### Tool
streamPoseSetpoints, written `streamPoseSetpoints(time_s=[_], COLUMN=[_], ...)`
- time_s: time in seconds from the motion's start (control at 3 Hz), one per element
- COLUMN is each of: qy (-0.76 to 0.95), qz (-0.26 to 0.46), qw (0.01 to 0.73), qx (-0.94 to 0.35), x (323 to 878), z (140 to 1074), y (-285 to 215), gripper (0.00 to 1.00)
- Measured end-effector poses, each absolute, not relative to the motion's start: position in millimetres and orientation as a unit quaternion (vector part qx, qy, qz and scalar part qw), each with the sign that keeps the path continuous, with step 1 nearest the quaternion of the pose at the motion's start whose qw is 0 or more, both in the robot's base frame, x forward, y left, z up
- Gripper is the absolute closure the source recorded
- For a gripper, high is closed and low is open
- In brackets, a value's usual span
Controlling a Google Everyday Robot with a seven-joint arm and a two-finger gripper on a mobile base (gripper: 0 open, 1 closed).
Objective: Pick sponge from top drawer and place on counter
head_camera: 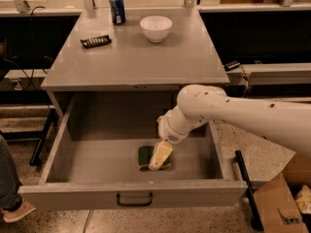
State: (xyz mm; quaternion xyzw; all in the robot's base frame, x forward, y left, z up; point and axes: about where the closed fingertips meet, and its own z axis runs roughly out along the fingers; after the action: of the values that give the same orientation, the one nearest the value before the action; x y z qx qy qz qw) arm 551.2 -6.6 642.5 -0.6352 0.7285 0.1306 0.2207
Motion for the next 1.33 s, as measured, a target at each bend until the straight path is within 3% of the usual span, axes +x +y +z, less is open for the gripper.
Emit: streamPoseSetpoints(time_s=[0.67, 1.33], qy=[0.745, 0.746], qz=[0.115, 0.134], qw=[0.21, 0.197], qx=[-0.622, -0.622], x=[547.6, 536.0], z=[615.5, 592.8], y=[-25.2, -28.8], gripper=[0.0, 0.41])
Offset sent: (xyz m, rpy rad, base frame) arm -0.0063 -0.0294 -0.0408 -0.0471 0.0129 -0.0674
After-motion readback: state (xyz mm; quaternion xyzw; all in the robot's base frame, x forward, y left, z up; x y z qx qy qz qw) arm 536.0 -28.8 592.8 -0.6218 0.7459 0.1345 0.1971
